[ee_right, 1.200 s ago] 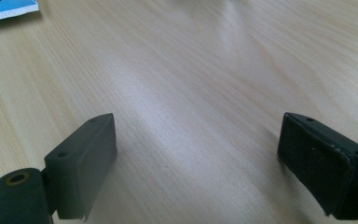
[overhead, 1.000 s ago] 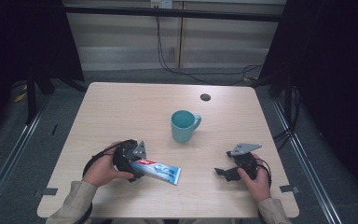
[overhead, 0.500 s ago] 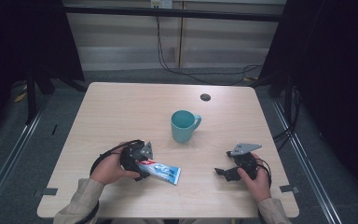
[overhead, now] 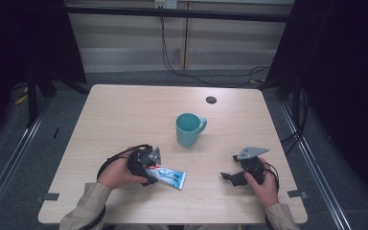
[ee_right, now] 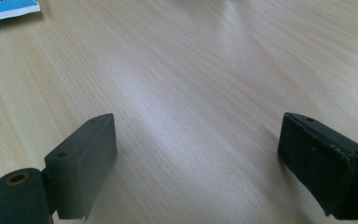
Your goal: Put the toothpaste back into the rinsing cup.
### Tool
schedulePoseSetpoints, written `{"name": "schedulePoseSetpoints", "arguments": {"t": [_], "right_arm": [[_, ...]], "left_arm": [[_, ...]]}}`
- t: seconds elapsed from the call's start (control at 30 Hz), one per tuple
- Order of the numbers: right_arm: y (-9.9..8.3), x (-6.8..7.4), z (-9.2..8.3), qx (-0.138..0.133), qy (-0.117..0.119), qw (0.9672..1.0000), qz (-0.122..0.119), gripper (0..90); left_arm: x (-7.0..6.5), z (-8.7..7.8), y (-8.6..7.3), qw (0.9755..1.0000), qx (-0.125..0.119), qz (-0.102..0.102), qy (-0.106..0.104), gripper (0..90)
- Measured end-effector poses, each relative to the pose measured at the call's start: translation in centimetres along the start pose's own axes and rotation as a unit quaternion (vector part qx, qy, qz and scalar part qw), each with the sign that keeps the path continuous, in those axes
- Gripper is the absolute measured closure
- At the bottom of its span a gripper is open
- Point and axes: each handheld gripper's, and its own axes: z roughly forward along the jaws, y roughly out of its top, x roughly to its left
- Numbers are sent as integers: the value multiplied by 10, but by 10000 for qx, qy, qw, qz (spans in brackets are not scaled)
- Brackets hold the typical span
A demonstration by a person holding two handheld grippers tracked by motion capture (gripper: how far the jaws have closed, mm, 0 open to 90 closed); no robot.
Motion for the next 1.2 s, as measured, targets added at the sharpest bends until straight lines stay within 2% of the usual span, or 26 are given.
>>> {"name": "schedulePoseSetpoints", "arguments": {"t": [0.1, 0.23, 0.4, 0.5, 0.7, 0.73, 0.8, 1.03, 1.07, 1.1, 1.13, 1.2], "right_arm": [[0, 0, 0, -1, 1, 10000, 2, 112], [0, 0, 0, 1, 5, 10000, -3, 112], [0, 0, 0, 2, 5, 10000, -4, 112], [0, 0, 0, 2, 6, 10000, -5, 112], [0, 0, 0, 0, 8, 10000, -4, 112], [0, 0, 0, 1, 9, 10000, -4, 112], [0, 0, 0, 0, 10, 10000, -5, 112], [0, 0, 0, -1, 13, 10000, -11, 112], [0, 0, 0, -1, 13, 10000, -13, 112], [0, 0, 0, -1, 13, 10000, -15, 112], [0, 0, 0, -1, 13, 10000, -15, 112], [0, 0, 0, 0, 14, 10000, -14, 112]], "left_arm": [[0, -1, 0, 9999, 56, 86, -8, 315], [-1, -2, 0, 9999, 109, -24, -9, 350], [-4, -4, 0, 9998, 186, 15, 32, 407], [-3, -3, 0, 9999, 134, -62, -39, 400], [-2, 2, 8, 9998, 94, 13, -158, 368], [-2, 2, 9, 9997, 72, -20, -248, 380], [-1, 2, 9, 9996, 63, -97, -252, 386], [-2, 2, 8, 9988, 1, -272, -400, 485], [-2, 2, 8, 9988, 26, -270, -416, 495], [0, 2, 10, 9989, 92, -149, -442, 511], [-1, 1, 11, 9989, 136, -160, -428, 511], [-2, 1, 11, 9989, 149, -159, -423, 575]]}}
